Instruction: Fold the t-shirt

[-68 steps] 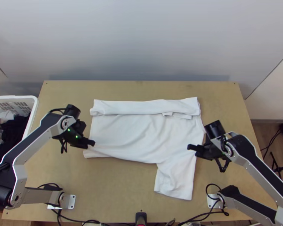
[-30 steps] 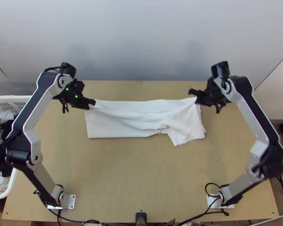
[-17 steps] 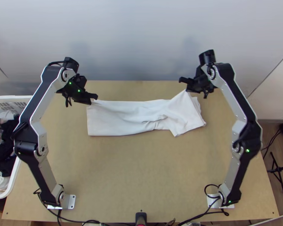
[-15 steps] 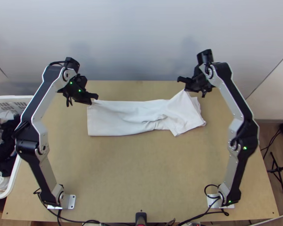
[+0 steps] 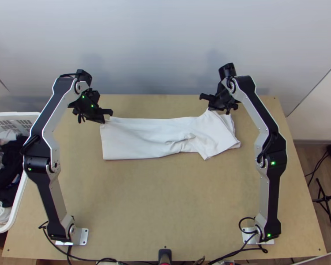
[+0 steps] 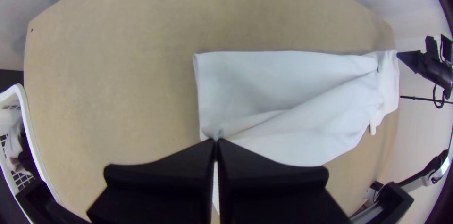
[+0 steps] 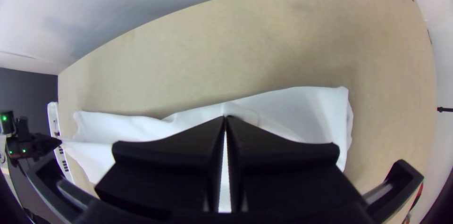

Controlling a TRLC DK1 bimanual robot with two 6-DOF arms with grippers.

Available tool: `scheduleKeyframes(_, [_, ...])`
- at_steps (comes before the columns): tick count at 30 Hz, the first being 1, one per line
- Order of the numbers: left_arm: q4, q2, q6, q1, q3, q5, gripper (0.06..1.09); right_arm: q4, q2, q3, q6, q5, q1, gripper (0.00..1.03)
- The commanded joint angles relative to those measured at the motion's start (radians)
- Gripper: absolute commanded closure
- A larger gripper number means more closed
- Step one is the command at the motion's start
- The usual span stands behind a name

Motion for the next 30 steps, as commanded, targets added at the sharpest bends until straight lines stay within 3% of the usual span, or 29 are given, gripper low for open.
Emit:
scheduleKeyframes(1, [0.008,0.053,0.002,0.012,0.055,0.0,1.04,0.004,0.043,0.02,0.0,0.001,0.001,1.0])
scheduleKeyframes(18, [0.045,0.185,-0.041,-0.008,0.147,-0.002,1.04,0.014,0.052,0.009,0.011,0.036,-0.012,1.0])
scheduleKeyframes(19, [0.051,0.191,-0.047,-0.007,0.147,-0.002,1.04,0.017,0.051,0.005,0.011,0.059,-0.012,0.95])
scheduleKeyframes(20, [0.062,0.196,-0.055,-0.004,0.147,-0.003,1.04,0.021,0.046,-0.001,0.011,0.078,-0.011,0.82])
scheduleKeyframes(22, [0.082,0.2,-0.073,0.003,0.144,-0.002,1.03,0.026,0.04,-0.006,0.011,0.101,-0.009,0.46])
scheduleKeyframes(23, [0.093,0.205,-0.082,0.006,0.144,-0.003,0.92,0.026,0.032,-0.007,0.011,0.113,-0.008,0.29])
scheduleKeyframes(25, [0.094,0.205,-0.082,0.01,0.143,-0.005,0.44,0.037,0.015,-0.009,0.011,0.167,-0.005,0.25])
scheduleKeyframes(26, [0.102,0.205,-0.082,0.012,0.144,-0.007,0.25,0.043,0.0,-0.009,0.009,0.179,-0.003,0.24])
scheduleKeyframes(27, [0.111,0.202,-0.079,0.013,0.144,-0.008,0.13,0.047,-0.017,-0.009,0.007,0.183,-0.002,0.22])
scheduleKeyframes(30, [0.18,0.164,-0.087,0.029,0.143,-0.007,0.11,0.069,-0.087,-0.009,0.007,0.194,0.003,0.22])
